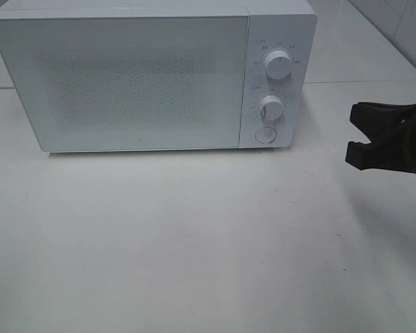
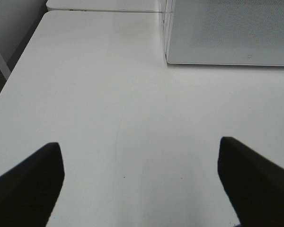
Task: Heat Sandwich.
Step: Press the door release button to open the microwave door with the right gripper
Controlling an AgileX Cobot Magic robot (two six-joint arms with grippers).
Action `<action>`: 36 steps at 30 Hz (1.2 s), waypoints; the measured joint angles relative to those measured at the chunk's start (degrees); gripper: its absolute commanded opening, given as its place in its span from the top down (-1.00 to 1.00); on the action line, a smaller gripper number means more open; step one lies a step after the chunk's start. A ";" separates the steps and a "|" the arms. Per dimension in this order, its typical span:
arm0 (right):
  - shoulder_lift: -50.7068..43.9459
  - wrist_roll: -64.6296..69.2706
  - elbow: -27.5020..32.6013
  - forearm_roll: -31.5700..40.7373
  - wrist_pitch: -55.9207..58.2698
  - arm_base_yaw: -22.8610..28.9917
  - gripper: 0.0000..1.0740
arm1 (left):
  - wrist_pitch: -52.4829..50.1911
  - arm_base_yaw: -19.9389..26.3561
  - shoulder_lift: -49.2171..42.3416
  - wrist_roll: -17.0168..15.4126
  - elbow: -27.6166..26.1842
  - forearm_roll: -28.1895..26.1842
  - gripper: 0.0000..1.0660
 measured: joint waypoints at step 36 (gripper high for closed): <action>42.28 -18.45 -16.62 50.76 -22.23 29.51 1.00 | 0.00 0.00 0.00 0.00 0.00 0.00 -0.53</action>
